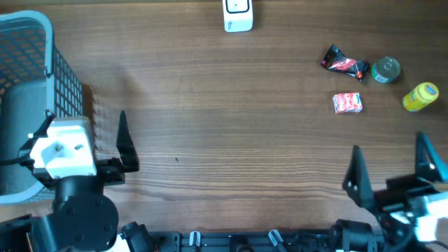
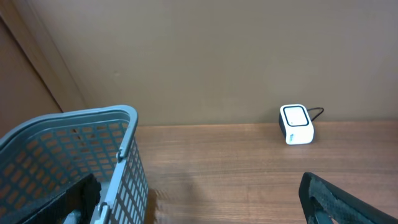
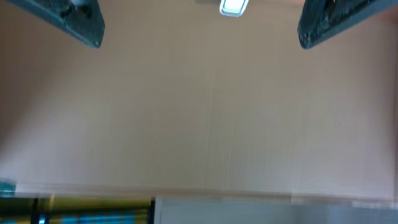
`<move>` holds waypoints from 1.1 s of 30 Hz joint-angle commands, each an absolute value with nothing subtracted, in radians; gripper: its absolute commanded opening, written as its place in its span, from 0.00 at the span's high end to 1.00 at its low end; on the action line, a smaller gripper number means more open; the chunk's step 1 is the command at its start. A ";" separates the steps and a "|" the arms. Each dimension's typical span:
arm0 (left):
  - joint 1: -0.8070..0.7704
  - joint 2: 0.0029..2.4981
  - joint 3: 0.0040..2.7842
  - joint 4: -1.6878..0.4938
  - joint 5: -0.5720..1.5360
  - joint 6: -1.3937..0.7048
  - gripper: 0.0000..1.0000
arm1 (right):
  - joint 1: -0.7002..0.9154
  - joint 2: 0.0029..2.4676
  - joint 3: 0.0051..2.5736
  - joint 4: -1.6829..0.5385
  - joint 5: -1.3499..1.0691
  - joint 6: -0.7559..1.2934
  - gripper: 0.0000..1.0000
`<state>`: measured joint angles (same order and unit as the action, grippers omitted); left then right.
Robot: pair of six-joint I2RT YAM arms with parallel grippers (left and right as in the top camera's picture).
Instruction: Scan the item barcode
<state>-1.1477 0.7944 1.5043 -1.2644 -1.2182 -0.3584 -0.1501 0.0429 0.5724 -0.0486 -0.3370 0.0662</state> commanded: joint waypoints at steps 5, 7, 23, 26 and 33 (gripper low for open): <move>-1.154 0.794 1.505 -1.261 -1.240 -0.378 0.00 | -0.093 0.003 0.201 0.207 -0.154 0.018 0.00; -1.154 0.794 1.505 -1.261 -1.240 -0.378 0.00 | -0.067 0.003 0.108 0.212 -0.146 0.019 0.00; -1.154 0.794 1.505 -1.261 -1.239 -0.378 0.00 | -0.029 0.014 0.005 0.021 -0.257 0.028 0.00; -1.154 0.794 1.505 -1.261 -1.240 -0.378 0.00 | -0.029 0.014 0.005 0.021 -0.257 0.028 0.00; -1.154 0.794 1.505 -1.261 -1.239 -0.378 0.00 | -0.029 0.014 0.005 0.021 -0.256 0.028 0.00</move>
